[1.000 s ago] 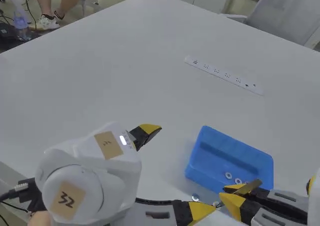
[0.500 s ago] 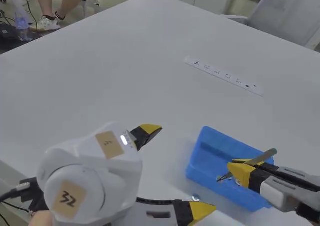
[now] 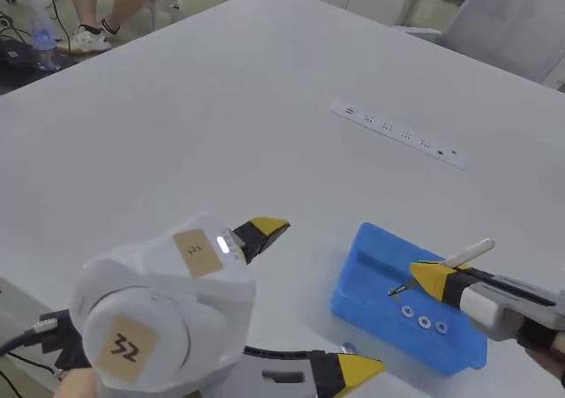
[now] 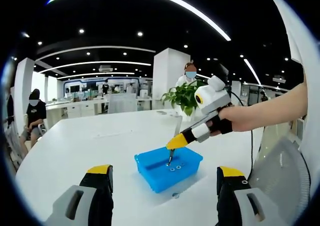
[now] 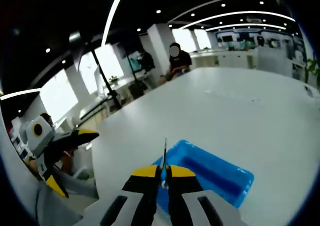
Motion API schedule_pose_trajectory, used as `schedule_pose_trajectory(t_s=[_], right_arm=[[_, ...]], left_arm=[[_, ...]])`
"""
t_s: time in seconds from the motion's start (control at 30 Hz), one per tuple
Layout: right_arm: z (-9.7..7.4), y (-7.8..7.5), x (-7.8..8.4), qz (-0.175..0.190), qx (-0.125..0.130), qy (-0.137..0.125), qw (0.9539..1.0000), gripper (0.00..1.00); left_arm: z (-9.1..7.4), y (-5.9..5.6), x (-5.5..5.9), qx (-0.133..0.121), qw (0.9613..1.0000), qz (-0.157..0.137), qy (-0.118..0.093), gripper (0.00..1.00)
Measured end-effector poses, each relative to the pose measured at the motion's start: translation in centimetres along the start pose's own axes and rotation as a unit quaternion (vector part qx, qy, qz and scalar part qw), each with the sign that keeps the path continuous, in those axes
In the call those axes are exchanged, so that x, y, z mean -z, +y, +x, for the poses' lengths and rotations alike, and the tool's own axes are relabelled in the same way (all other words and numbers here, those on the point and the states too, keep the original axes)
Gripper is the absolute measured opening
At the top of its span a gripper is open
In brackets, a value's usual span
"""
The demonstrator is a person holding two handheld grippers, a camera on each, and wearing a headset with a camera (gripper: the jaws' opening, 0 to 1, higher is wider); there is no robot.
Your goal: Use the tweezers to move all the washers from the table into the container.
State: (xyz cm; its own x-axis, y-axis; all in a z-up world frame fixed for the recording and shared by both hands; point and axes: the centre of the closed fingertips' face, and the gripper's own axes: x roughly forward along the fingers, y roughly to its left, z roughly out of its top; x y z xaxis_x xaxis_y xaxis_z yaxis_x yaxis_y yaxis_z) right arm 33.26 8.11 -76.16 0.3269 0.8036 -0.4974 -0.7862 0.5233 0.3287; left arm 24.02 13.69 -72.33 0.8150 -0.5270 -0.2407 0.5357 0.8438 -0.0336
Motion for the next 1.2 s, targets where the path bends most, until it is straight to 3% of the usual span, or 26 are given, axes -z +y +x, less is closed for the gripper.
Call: schedule_pose_trajectory(t_s=[0.43,0.73,1.2], right_arm=[[1.8,-2.4,1.5,0.014,0.024,0.032,0.9991,0.04],[2.8,-3.9,2.8,-0.002,0.037,0.054,0.9978,0.04],[3.1,-4.5,3.3,-0.023,0.041,0.067,0.9966,0.04]], left_arm=[[0.0,0.0,0.1,0.001,1.0,0.0,0.002,0.87],[0.0,0.0,0.2,0.002,1.0,0.0,0.005,0.87],[0.0,0.1,0.2,-0.002,1.0,-0.001,0.003,0.87]])
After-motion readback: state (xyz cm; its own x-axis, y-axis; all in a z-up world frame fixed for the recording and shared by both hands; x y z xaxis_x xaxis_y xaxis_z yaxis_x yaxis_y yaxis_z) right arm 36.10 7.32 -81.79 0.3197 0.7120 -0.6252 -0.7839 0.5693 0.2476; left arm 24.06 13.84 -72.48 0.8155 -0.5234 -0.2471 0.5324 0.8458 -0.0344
